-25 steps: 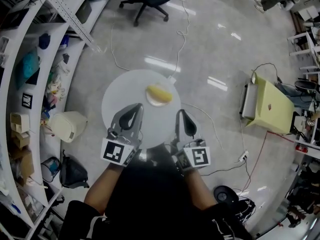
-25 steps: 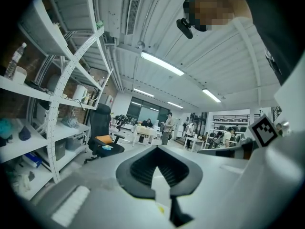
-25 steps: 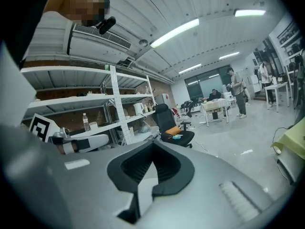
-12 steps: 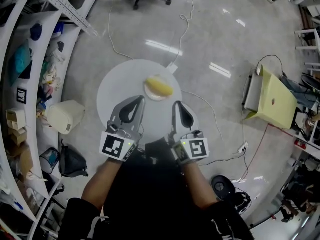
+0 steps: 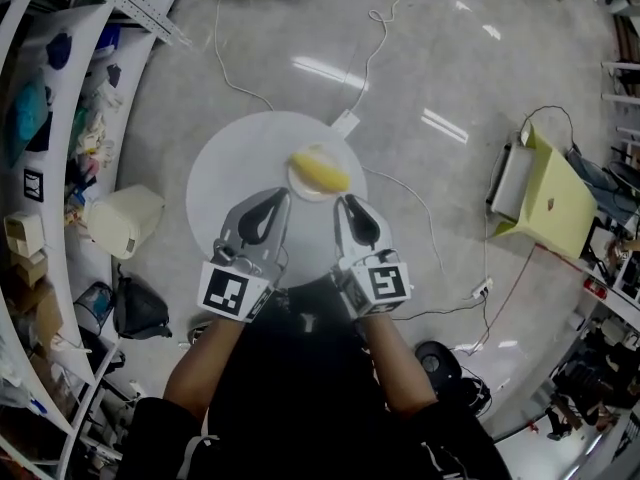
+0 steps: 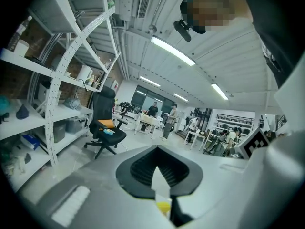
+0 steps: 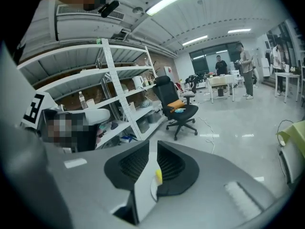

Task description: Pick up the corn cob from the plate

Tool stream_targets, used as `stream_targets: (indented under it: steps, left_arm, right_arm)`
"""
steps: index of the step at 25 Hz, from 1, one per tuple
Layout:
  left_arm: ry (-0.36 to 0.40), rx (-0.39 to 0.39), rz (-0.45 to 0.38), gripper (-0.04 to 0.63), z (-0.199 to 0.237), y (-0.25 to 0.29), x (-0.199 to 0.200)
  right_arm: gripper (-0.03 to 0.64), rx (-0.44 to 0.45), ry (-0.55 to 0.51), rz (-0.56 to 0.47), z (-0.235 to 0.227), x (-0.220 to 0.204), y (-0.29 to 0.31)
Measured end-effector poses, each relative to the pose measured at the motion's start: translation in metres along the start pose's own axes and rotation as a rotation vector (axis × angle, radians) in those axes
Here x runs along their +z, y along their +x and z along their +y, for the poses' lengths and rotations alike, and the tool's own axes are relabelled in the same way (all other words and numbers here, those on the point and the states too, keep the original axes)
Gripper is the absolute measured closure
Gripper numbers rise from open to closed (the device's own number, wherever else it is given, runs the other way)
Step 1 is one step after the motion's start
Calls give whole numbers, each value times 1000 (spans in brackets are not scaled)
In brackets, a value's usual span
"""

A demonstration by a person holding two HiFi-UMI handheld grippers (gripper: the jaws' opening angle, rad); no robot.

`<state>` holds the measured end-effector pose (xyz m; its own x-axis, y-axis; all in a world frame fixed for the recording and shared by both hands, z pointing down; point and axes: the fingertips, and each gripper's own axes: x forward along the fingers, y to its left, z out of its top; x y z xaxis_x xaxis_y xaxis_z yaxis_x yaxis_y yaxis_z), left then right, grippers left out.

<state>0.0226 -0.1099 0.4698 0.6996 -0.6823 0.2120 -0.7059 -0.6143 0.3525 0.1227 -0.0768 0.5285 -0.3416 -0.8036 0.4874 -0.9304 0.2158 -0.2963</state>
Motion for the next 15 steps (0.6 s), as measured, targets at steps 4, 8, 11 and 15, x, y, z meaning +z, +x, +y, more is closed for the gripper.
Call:
stream_targets:
  steps: [4, 8, 11, 15]
  left_arm:
    - [-14, 4, 12, 594, 9, 10, -8]
    - [-29, 9, 23, 594, 18, 20, -16]
    - [-45, 16, 33, 594, 25, 24, -23]
    - [-50, 8, 47, 594, 28, 32, -32]
  right_arm:
    - [529, 15, -27, 46, -7, -12, 22]
    - [486, 38, -71, 95, -12, -23, 40]
    - [469, 53, -90, 131, -15, -33, 51]
    - [440, 74, -112, 181, -20, -49, 66]
